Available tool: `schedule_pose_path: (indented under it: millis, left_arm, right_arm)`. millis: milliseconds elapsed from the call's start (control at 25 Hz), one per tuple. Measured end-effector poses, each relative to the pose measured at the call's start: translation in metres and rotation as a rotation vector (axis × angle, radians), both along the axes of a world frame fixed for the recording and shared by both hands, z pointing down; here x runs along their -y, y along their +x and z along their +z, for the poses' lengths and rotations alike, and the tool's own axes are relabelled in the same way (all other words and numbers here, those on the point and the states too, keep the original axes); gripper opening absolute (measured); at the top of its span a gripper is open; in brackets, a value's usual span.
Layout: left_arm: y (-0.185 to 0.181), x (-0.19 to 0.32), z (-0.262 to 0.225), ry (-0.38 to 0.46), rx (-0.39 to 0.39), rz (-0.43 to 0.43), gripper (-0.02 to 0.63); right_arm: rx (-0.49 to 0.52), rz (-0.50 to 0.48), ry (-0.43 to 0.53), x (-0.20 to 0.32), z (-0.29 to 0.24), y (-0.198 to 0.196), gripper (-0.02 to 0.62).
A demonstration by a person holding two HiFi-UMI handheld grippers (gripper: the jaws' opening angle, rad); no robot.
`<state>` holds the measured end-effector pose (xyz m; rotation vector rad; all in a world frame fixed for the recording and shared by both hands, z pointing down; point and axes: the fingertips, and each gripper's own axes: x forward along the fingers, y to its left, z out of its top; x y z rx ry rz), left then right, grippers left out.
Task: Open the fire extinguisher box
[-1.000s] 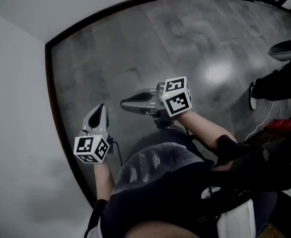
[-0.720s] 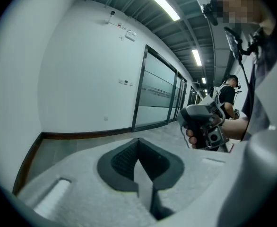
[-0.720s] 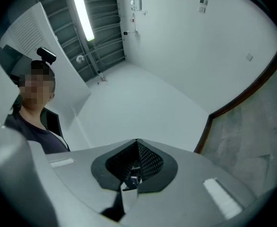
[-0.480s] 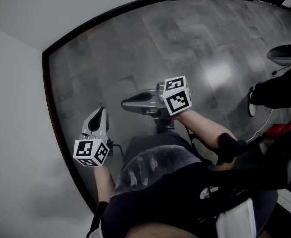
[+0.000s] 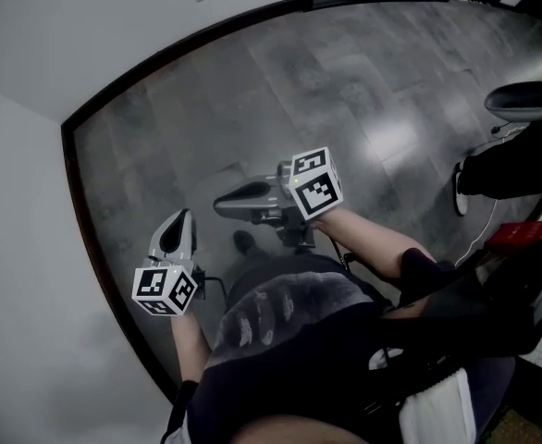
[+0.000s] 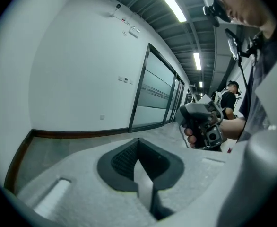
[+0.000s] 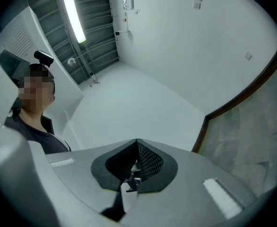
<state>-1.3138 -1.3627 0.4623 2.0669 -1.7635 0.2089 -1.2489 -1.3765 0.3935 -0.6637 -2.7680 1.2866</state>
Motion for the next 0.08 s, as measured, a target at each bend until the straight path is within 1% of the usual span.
schedule_pose_path:
  millis: [80]
  left_arm:
    - [-0.0028,-0.0005,-0.0026,-0.008,-0.008,0.002,0.002]
  right_arm:
    - [-0.004,0.0,-0.004,-0.005,-0.0051,-0.0013,0.0]
